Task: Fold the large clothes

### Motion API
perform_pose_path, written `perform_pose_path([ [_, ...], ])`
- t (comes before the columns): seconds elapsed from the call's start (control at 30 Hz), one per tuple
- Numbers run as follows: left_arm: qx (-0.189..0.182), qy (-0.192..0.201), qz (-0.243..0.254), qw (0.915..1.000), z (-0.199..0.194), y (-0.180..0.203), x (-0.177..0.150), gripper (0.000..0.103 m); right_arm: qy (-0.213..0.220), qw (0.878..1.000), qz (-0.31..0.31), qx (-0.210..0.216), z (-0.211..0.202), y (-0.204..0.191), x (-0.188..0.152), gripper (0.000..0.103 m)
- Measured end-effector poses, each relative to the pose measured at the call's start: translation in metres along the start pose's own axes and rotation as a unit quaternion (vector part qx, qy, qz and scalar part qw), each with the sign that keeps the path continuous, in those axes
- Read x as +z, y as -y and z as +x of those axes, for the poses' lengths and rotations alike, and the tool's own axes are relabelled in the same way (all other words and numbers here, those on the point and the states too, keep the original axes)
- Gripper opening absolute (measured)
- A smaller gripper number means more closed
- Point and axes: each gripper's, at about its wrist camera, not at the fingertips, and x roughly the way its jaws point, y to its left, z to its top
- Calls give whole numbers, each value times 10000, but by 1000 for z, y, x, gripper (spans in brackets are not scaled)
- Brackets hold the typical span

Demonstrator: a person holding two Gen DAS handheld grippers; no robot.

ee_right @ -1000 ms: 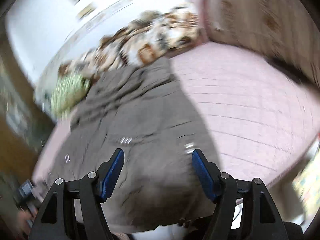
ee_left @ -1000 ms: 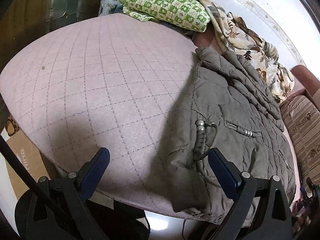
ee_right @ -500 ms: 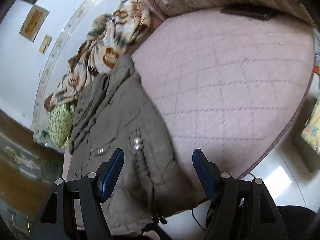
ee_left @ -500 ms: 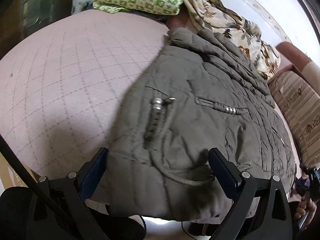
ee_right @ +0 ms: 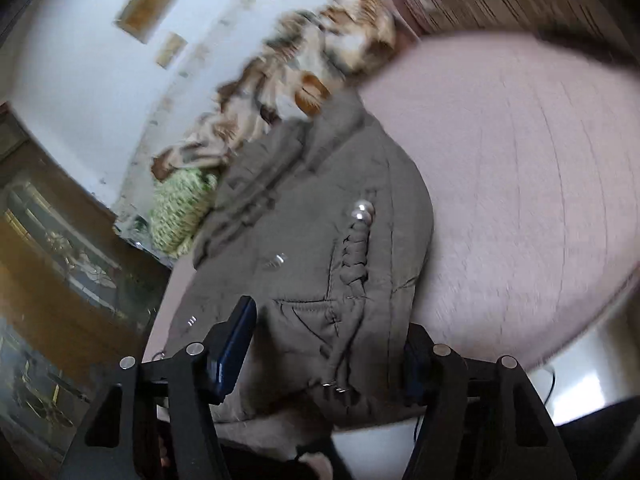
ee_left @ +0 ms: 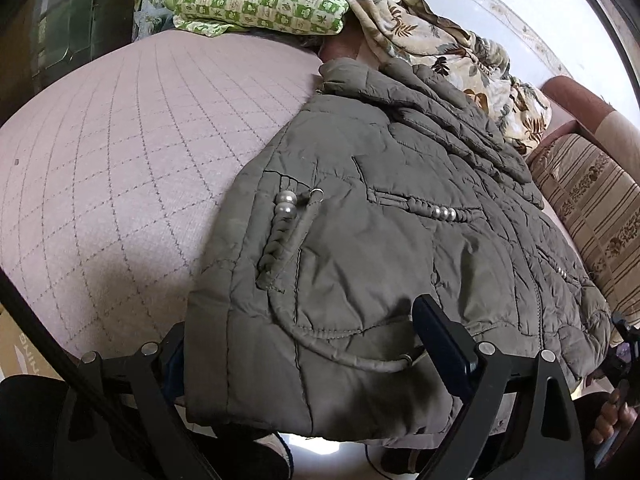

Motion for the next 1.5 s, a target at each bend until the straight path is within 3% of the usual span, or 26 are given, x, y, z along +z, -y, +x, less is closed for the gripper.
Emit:
perform_pose_path([
  [0.1, 33, 7, 14, 10000, 0, 1, 0, 95, -324, 9971, 410, -550, 15, 21, -4, 68],
  [0.3, 79, 4, 51, 10000, 2, 2, 0, 95, -32, 9900, 1292, -565, 6, 53, 0, 69],
  [0.4, 107, 2, 19, 9999, 4, 3, 0, 95, -152, 9871, 1569, -276, 8, 60, -2, 69],
  [0.57, 145, 34, -28, 9999, 6, 5, 1, 96, -758, 9755, 1863, 892, 33, 53, -22, 69],
  [0.6, 135, 39, -18, 9999, 6, 5, 1, 96, -669, 9773, 1829, 838, 32, 52, -23, 68],
  [0.67, 94, 136, 5, 9999, 2, 5, 0, 91, -367, 9856, 1530, 615, 25, 45, -17, 57],
  [0.73, 178, 281, 81, 9994, -3, 6, 0, 74, -157, 9923, 1178, 350, 21, 33, -12, 49],
  [0.8, 271, 310, 132, 9991, -2, 7, -1, 70, -121, 9965, 821, 94, 25, 21, -9, 46],
  [1.0, 431, 230, 238, 9985, 6, 13, 0, 74, -453, 9975, 440, -311, 45, 17, -12, 46],
  [1.13, 511, 203, 365, 9978, 11, 19, -2, 85, -446, 9976, 450, -276, 52, 20, -14, 46],
  [1.5, 642, 327, 453, 9964, 13, 22, -4, 85, -439, 9971, 593, -187, 47, 23, -16, 44],
])
